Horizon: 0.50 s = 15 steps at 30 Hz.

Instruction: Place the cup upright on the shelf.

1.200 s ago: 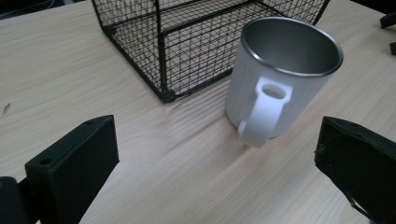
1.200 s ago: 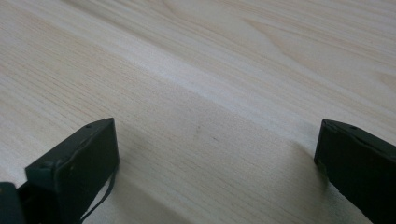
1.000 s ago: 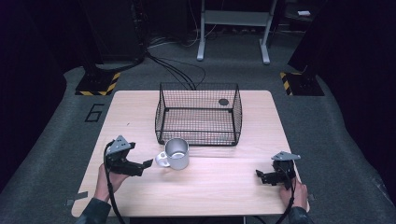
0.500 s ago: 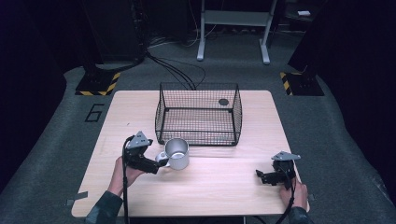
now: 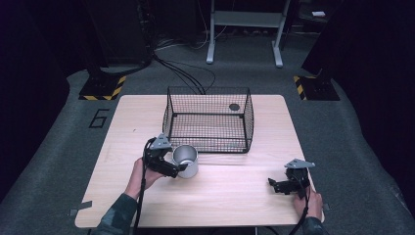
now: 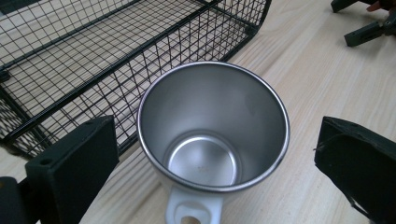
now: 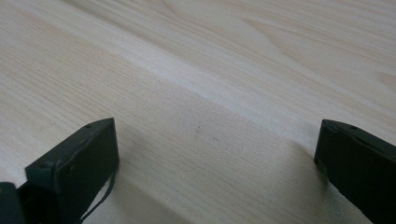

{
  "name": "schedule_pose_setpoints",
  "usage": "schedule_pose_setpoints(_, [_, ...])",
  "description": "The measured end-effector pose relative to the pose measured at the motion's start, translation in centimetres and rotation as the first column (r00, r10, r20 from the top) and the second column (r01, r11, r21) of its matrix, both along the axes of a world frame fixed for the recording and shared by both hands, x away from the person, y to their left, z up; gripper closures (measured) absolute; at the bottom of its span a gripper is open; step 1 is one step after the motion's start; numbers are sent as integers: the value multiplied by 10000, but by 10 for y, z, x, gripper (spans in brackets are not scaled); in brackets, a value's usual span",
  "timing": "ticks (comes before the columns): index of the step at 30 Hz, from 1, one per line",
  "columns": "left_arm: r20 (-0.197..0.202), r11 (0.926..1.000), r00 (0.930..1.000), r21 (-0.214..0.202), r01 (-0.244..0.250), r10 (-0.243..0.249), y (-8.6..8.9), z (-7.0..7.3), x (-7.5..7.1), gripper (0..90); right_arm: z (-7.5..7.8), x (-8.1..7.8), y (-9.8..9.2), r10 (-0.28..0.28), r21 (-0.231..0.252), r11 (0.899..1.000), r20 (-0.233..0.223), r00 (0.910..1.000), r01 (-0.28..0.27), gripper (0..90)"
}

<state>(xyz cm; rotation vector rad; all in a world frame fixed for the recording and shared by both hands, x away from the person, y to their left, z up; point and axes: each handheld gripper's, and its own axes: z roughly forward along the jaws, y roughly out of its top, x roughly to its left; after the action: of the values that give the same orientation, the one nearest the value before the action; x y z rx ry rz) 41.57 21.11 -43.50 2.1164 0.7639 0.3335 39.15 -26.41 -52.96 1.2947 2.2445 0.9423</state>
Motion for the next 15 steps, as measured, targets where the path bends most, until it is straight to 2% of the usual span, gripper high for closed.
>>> schedule_pose_setpoints(1, [-113,10000,9999,36,80,-79,-1,-1,2,0,0,0,0,0,1,10000,-3,10000,0,0])
schedule_pose_setpoints(9, [-207,9999,9998,129,57,-54,-10,-5,8,0,0,0,0,1,0,10000,0,10000,-1,0])
schedule_pose_setpoints(15, [-295,9991,9995,408,74,-62,-17,-9,13,0,0,0,0,0,0,10000,-2,10000,0,0])
